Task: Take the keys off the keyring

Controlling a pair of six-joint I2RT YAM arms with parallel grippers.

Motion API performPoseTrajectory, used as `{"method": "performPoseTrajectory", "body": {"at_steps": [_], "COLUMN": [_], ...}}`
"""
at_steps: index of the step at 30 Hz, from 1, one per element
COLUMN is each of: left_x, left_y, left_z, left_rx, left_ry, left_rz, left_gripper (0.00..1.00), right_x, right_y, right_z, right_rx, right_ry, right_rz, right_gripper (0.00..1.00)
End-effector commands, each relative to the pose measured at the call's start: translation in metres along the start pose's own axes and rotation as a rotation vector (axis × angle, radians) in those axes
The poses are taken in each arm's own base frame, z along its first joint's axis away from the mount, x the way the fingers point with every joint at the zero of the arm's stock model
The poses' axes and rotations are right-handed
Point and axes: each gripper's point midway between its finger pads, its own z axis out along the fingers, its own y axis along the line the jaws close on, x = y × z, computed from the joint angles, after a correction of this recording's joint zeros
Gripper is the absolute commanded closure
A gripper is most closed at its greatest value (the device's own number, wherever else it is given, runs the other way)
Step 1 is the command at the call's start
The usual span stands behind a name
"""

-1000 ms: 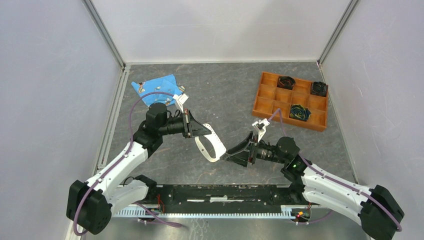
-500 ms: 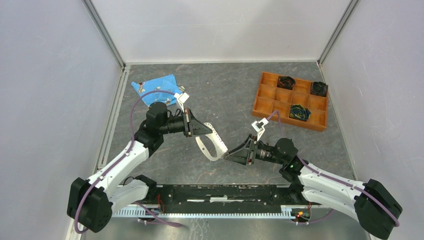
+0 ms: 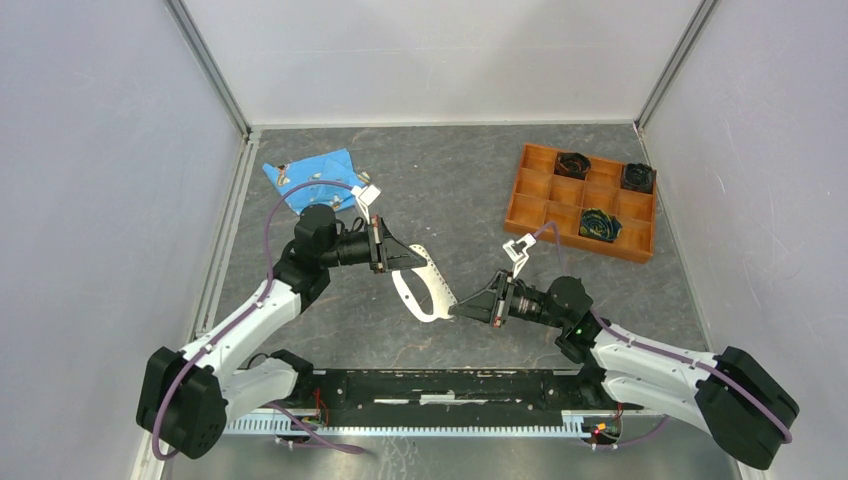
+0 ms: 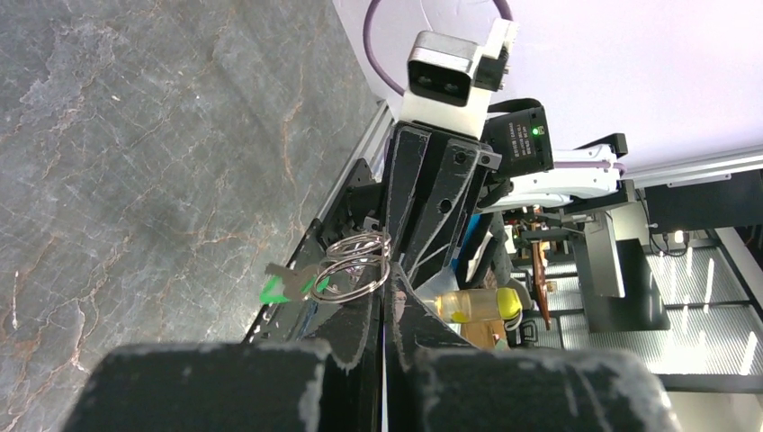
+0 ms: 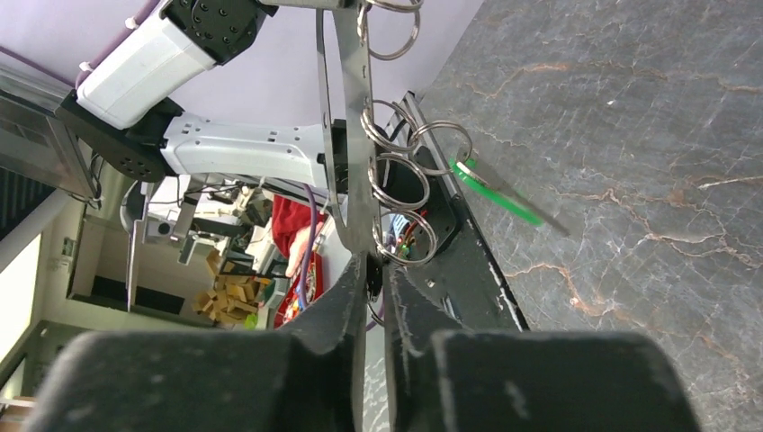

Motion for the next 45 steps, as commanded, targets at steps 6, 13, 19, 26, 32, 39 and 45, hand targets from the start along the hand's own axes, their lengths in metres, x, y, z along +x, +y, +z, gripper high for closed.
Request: {"method": "performPoseTrajectory", "body": {"at_steps": [6, 13, 19, 26, 32, 39, 45], "left_x": [-0.005, -0.014, -0.019, -0.023, -0.028, -0.035, -0.032], "left_y": [-0.009, -0.011, -0.01, -0.015, -0.01, -0.009, -0.015], "left_z": [0.004, 0.004, 0.007, 0.018, 0.02, 0.02, 0.015], "left_rx": [0.043, 0.038, 0.021, 0.004, -0.012, -0.057, -0.114], "left_ry": [-0.014, -0.073, -0.137, -0.224, -0.302, -0.33, -0.286], "left_rz": [-0.027, -0.055, -0.055, -0.034, -0.046, -0.075, -0.068], "left_gripper": [0.66, 0.52, 0.51, 0.59, 0.74, 0.95, 0.98], "right_x": [-0.025, -0.046, -0.062, -0.068, -0.065, -0.062, -0.058], "right_y": [0.007, 0.003, 0.012, 0.018, 0.019, 0.016, 0.003], "right_z": [-0.001, -0.009, -0.007, -0.005, -0.002, -0.001, 0.0], "right_rx": [-0.016, -0.001, -0.019, -0.035, -0.031, -0.002, 0.09], "right_ry": [-0.153, -0.302, -0.378, -0.419, -0.423, -0.425, -0.392], "right_rz": [0.091, 0.182, 0.209, 0.234, 0.242, 0.206, 0.057], "right_gripper": [1.0, 1.0, 1.0, 1.0, 1.0, 1.0, 0.89]}}
